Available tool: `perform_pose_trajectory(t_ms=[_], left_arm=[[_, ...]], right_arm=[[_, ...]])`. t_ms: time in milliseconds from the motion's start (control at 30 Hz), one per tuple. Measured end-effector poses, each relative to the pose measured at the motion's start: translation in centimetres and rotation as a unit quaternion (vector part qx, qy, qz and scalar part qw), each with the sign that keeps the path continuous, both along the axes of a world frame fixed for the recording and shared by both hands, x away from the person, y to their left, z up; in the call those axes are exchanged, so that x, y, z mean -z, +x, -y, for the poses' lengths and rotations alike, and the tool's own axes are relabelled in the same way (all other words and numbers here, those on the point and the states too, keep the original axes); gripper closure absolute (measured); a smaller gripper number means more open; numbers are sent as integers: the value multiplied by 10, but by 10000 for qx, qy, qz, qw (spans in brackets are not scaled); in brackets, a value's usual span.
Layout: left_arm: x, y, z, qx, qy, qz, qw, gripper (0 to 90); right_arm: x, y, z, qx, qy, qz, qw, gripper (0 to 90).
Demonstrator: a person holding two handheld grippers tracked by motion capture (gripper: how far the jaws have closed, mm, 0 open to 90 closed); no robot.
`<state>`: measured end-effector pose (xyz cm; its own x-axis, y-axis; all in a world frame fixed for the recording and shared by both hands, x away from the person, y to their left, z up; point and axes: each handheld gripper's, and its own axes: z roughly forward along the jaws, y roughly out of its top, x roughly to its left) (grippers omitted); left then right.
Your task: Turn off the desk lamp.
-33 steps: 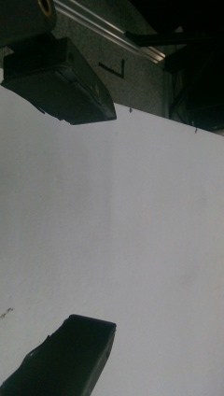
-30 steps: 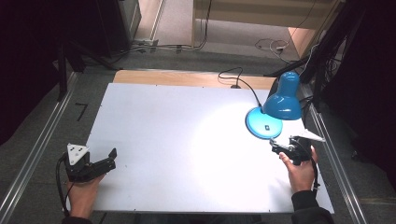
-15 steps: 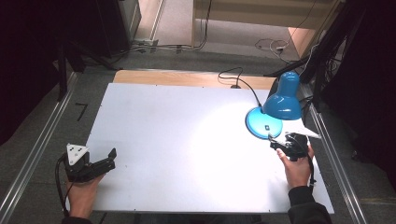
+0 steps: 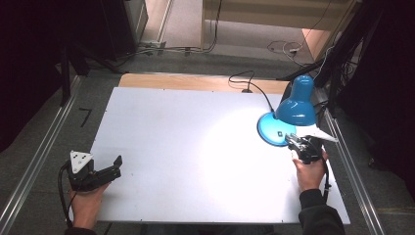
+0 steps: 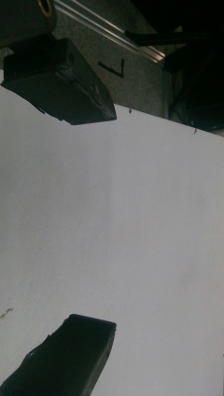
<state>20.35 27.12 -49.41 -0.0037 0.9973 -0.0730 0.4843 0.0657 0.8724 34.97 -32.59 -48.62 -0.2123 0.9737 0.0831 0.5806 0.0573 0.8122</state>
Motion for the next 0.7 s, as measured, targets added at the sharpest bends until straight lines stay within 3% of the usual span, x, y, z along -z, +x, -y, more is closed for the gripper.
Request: perform_pose_trajectory(t_ms=[33,100,200,700], left_arm=[[0,0,0,-4,0,0,10000,29],[0,0,0,-7,1,0,10000,29],[0,0,0,-13,-10,7,10000,30],[1,0,-1,-1,-39,-22,10000,30]], right_arm=[[0,0,0,0,0,0,10000,759],[2,2,-1,-8,5,20,10000,844],[3,5,-3,-18,-2,65,10000,873],[10,18,-11,15,-24,27,10000,874]])
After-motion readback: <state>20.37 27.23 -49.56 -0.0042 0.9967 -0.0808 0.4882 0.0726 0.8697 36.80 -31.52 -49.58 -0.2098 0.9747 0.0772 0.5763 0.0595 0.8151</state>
